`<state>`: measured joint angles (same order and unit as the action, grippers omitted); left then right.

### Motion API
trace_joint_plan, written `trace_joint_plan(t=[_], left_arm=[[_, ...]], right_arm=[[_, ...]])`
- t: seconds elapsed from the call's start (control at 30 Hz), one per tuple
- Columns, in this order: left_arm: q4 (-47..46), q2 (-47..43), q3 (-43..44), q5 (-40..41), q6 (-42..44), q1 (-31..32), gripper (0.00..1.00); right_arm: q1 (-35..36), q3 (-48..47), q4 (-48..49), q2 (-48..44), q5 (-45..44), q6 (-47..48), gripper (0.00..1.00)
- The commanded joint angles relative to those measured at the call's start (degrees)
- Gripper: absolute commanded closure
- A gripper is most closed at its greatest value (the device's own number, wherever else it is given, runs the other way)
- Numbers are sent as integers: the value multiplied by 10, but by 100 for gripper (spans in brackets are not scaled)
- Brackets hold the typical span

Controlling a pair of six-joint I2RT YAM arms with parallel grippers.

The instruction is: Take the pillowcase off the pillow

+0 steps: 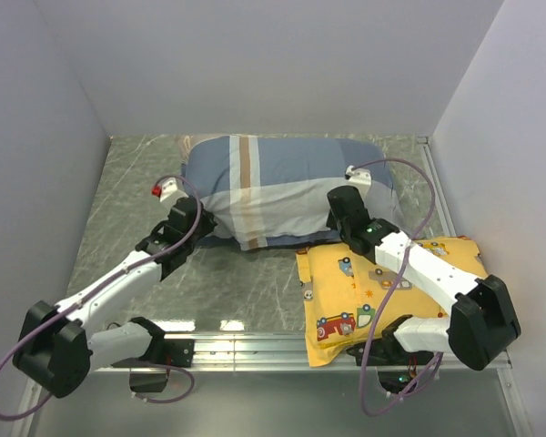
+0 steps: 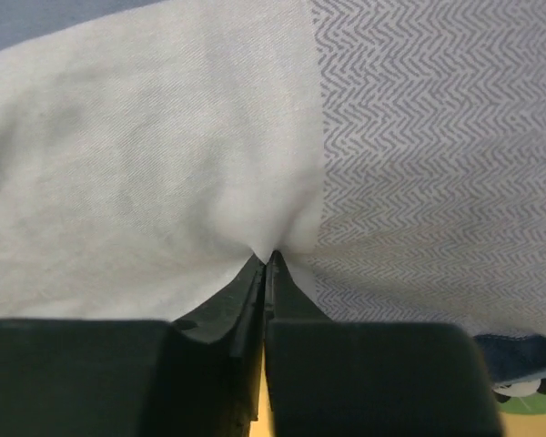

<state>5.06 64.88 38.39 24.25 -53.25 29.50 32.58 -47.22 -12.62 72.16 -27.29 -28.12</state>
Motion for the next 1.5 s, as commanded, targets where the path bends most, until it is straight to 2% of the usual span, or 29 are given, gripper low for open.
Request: trace_joint_plan(t=[0.0, 0.2, 0.33, 0.5, 0.53, 0.7, 0.83, 0.97, 1.03, 1.1, 1.13, 1.2, 1.23, 1.27, 1.37, 1.47], left_arm=[[24, -48, 54, 13, 18, -2, 99], [89, -95, 136, 5, 55, -2, 99], [120, -122, 214, -25, 75, -1, 100], [145, -143, 282, -64, 75, -2, 99], [150, -137, 302, -67, 72, -1, 99], [165, -98, 331, -75, 57, -6, 99], [168, -57, 347, -90, 39, -26, 100], [178, -12, 359, -127, 4, -110, 100], [165, 15, 353, -149, -4, -162, 99], [152, 51, 356, -152, -4, -190, 99], [152, 66, 366, -151, -4, -214, 100], [152, 109, 378, -160, -4, -239, 99], [149, 123, 391, -156, -1, -257, 99], [145, 137, 400, -152, 7, -264, 99], [161, 204, 463, -141, 25, -289, 93], [195, 269, 546, -143, 53, -293, 75]], right_arm=[[-2, -59, 23, -8, -27, 12, 100], [-2, -157, -17, -51, -35, 52, 100], [-2, -258, -49, -67, -25, 79, 100], [-2, -363, -50, -31, -17, 113, 100], [-2, -401, -57, 7, -14, 117, 100], [-2, -468, -39, 148, 36, 126, 100], [-1, -534, -24, 315, 105, 122, 100], [-1, -611, -38, 442, 219, 101, 100], [4, -649, -48, 486, 244, 93, 100], [4, -664, -50, 497, 262, 90, 93], [5, -669, -46, 494, 268, 88, 82], [4, -664, -41, 469, 266, 90, 69], [5, -662, -40, 457, 263, 95, 55], [4, -661, -40, 446, 260, 97, 49], [4, -663, -45, 402, 247, 109, 32], [1, -659, -47, 358, 222, 119, 21]])
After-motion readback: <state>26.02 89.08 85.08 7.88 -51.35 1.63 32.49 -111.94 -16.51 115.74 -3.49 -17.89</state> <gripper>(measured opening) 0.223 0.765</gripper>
